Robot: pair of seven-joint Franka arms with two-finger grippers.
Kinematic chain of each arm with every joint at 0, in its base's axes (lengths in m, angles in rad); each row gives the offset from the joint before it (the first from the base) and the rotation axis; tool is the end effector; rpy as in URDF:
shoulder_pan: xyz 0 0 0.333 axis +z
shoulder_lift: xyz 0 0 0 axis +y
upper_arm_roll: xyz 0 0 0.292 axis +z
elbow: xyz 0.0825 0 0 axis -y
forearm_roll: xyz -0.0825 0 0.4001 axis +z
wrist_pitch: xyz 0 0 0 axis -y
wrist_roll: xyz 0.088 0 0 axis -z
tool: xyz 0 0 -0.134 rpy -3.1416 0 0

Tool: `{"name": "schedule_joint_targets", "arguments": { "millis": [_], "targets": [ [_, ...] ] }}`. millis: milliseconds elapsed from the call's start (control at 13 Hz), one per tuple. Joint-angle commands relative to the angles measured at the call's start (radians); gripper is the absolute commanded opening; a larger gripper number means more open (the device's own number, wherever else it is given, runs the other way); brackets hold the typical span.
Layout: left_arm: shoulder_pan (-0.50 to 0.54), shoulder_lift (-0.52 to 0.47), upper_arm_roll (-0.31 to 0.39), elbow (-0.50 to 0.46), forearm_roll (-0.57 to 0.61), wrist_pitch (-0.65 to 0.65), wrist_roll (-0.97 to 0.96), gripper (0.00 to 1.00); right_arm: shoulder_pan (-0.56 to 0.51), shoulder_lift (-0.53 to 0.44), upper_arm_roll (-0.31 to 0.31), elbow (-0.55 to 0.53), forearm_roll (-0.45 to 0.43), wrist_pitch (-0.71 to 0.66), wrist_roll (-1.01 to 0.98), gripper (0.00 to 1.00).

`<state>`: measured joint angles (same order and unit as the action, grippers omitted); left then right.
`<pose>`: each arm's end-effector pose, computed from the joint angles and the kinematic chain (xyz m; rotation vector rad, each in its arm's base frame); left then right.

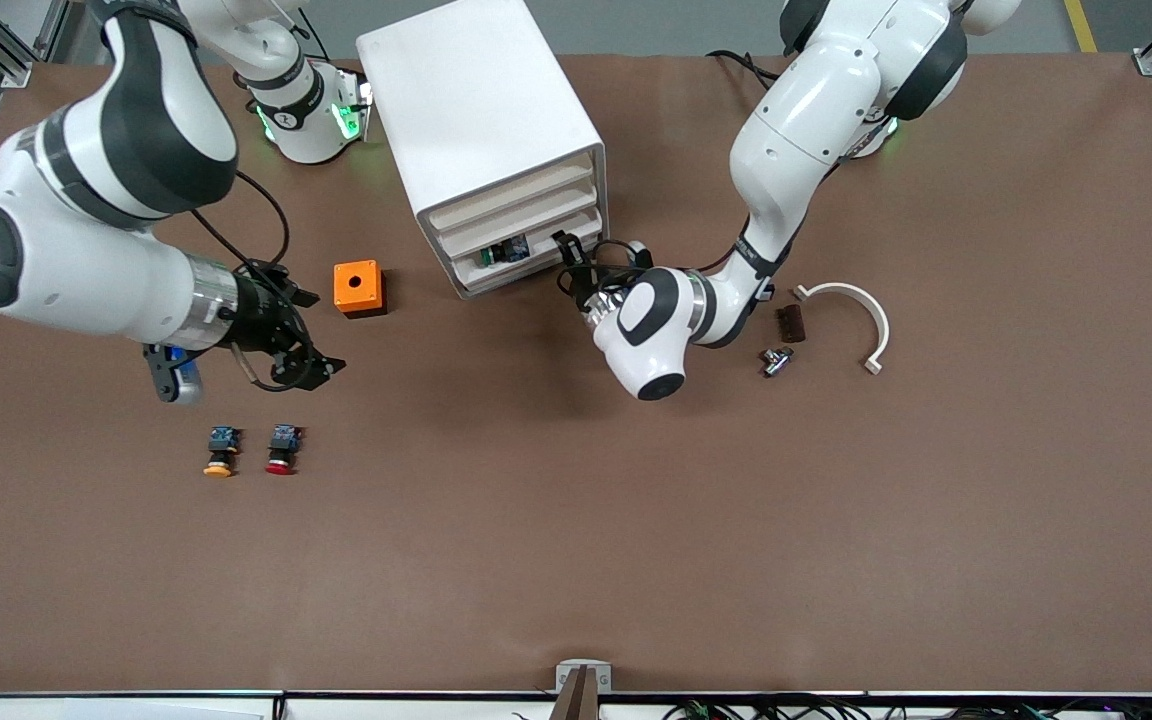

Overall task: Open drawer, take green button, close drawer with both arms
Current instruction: 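Pull the drawer open with the left gripper while the right gripper approaches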

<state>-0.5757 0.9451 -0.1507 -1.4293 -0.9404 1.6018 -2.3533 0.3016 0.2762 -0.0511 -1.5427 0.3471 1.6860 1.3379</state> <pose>0.4142 -0.4956 0.1045 -1.0811 -1.8590 1.2773 0.6073 0.2013 0.4354 -2.4895 1.6128 0.4878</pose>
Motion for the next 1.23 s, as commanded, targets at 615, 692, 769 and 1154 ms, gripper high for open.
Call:
{"name": "schedule_joint_targets", "arguments": {
  "millis": [615,692,769,1154],
  "targets": [
    [0.131,0.009,0.051,0.061,-0.006,-0.014,0.218,0.52,0.266,0.049,-0.012,-0.170,-0.026,0.364,0.231,1.00],
    [0.131,0.004,0.051,0.061,-0.003,-0.017,0.218,0.78,0.290,0.051,-0.012,-0.180,-0.048,0.388,0.269,1.00],
    [0.132,0.001,0.051,0.061,0.014,-0.019,0.218,0.98,0.319,0.052,-0.012,-0.184,-0.069,0.402,0.297,1.00],
    [0.164,-0.025,0.056,0.086,0.142,-0.022,0.221,0.99,0.428,0.057,-0.012,-0.335,-0.144,0.564,0.375,1.00]
  ]
}}
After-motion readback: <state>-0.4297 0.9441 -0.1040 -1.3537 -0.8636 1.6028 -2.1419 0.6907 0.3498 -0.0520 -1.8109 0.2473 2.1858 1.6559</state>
